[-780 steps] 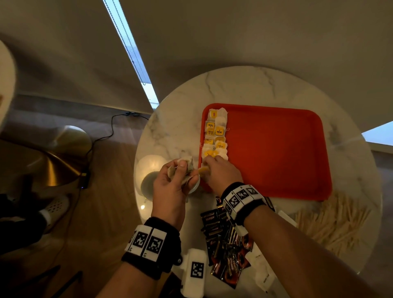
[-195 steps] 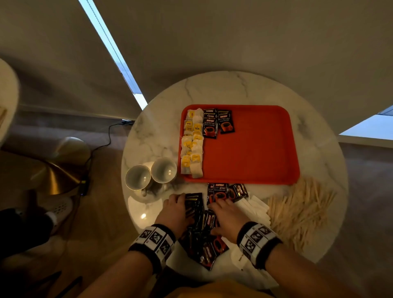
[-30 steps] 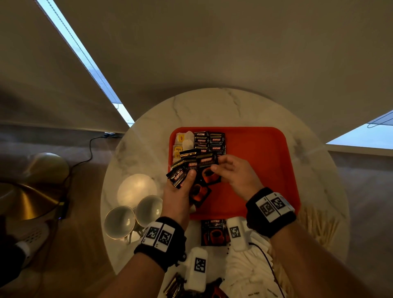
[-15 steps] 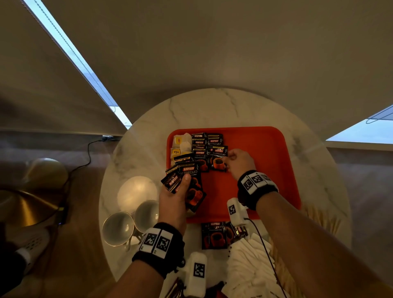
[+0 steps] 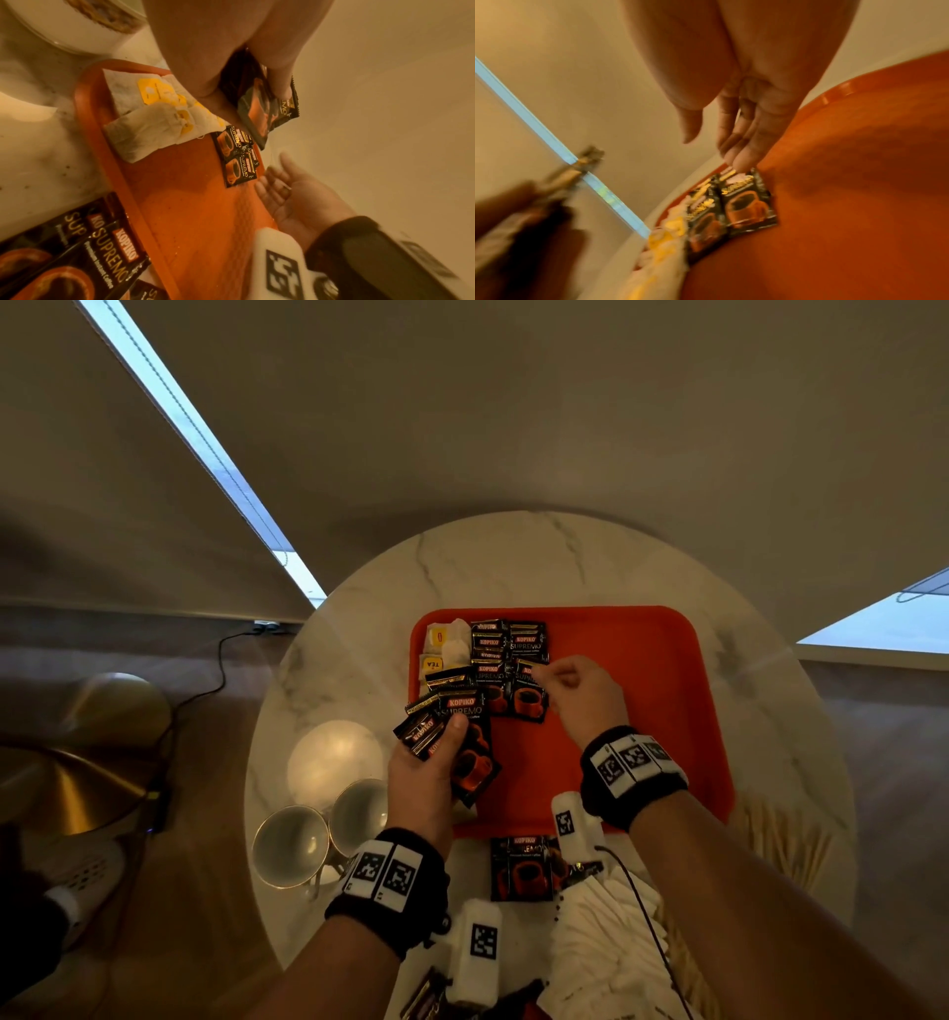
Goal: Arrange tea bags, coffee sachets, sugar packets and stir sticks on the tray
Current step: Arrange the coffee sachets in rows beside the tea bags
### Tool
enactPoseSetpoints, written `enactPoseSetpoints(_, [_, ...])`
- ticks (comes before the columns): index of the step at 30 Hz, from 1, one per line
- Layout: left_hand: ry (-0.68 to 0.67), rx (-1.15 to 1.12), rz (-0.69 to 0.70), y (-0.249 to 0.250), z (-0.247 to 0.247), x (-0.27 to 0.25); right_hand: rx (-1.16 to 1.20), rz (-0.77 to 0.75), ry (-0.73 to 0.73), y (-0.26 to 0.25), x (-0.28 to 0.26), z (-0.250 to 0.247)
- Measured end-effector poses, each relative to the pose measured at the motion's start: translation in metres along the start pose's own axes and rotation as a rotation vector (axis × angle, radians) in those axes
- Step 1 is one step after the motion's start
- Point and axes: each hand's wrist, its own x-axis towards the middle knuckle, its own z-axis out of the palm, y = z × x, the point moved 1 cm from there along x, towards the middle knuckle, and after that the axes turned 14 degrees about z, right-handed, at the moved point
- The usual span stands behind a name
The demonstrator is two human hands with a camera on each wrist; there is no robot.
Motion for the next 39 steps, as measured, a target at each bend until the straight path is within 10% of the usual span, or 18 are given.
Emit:
enactPoseSetpoints(6, [-0.071,-0.015,0.033,-0.001,0.01,-0.003,0.107,-0.118,-0.394,-0.003,-0.056,0.007])
enactPoseSetpoints(34, [0.055,-0.012,0.039,0.001,-0.012,0.002,-0.173,0.042,-0.046,-0.002,-0.003,0.023])
enactPoseSetpoints(39, [0.001,-0.055,0.025,0.001,0.001,0.0,0.023,-0.111,-0.335,-0.01,-0.062,0.008])
